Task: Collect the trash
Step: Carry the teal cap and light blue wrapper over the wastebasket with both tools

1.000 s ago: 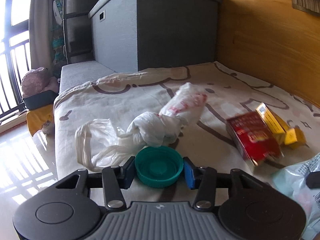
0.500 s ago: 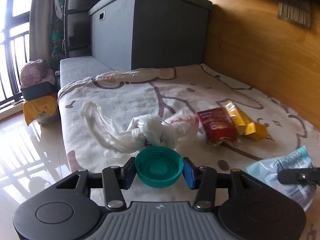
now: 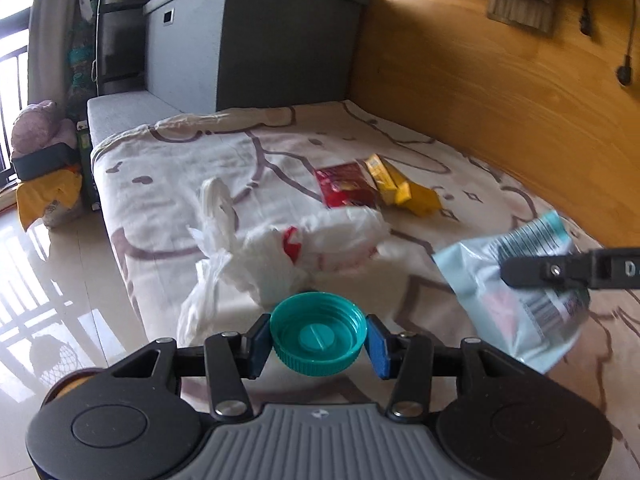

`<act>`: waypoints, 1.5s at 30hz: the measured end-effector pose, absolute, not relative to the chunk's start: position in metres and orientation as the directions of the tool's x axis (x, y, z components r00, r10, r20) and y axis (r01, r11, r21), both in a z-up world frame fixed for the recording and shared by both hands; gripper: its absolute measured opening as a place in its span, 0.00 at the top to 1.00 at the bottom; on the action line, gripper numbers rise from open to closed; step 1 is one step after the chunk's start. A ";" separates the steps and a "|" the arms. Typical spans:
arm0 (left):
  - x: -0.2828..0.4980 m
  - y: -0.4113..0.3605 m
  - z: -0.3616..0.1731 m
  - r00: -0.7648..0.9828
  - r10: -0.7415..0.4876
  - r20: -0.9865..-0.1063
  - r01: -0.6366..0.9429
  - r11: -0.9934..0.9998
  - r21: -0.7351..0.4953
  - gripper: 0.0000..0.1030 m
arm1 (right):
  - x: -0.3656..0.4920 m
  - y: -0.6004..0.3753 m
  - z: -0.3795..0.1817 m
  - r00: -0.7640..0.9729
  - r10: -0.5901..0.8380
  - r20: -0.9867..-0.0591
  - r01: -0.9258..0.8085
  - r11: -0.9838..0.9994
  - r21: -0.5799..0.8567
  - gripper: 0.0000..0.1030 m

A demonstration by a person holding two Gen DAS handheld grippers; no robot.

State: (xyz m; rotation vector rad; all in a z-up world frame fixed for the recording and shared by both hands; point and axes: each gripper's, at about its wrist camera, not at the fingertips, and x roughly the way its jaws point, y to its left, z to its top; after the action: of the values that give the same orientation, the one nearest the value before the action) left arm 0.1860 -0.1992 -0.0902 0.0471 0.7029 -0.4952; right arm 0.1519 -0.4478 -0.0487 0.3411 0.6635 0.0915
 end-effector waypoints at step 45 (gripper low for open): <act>0.181 0.082 -0.131 0.680 -0.106 -0.726 -0.069 0.976 -0.207 0.52 | 0.204 -0.157 -0.073 0.665 0.322 -0.674 -0.296 0.942 0.157 0.64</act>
State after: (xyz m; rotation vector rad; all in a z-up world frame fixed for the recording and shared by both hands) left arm 0.1813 0.0819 -0.1313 -0.2254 0.8247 -0.0209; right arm 0.2042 -0.1573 -0.0729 0.0354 0.7671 0.3492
